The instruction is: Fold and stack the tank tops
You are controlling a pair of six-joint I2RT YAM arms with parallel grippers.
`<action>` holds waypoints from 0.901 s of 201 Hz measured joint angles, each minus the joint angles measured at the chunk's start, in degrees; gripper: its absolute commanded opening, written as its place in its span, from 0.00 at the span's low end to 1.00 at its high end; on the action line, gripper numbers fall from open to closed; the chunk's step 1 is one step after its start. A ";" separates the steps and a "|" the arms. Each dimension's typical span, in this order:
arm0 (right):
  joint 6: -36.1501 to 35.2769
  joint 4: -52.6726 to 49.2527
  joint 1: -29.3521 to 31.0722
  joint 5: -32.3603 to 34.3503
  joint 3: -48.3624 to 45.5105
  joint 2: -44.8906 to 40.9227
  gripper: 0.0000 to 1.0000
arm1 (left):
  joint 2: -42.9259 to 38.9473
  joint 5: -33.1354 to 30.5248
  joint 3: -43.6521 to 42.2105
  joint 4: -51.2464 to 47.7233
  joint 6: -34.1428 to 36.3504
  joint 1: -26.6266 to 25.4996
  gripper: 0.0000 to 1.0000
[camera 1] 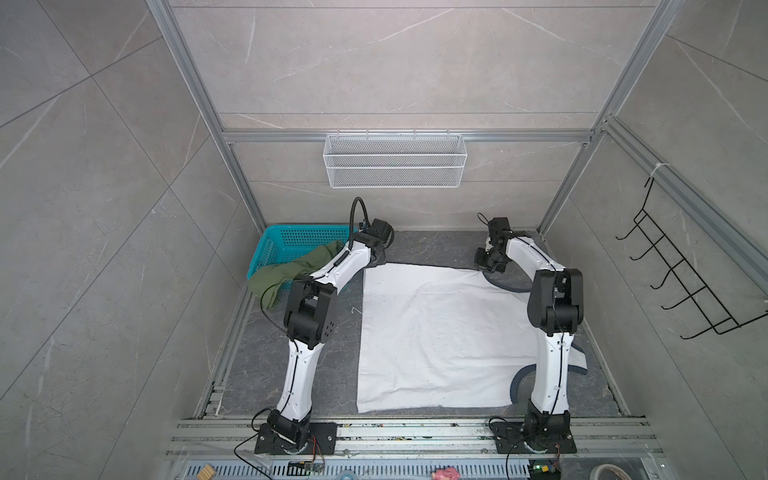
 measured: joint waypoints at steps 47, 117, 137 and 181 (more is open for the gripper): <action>0.17 7.63 0.17 0.00 -13.66 -10.54 0.07 | -7.04 -0.63 -9.20 5.73 -0.17 -0.04 0.00; 2.99 15.30 0.37 0.04 -31.71 -22.80 0.08 | -17.62 0.94 -25.97 12.59 -1.29 -0.94 0.00; 3.80 16.74 0.37 0.15 -35.80 -25.97 0.08 | -20.17 1.20 -29.66 13.90 -1.86 -1.84 0.00; 5.66 19.58 0.37 0.26 -43.89 -30.49 0.10 | -25.51 0.81 -38.01 15.21 -4.17 -4.76 0.00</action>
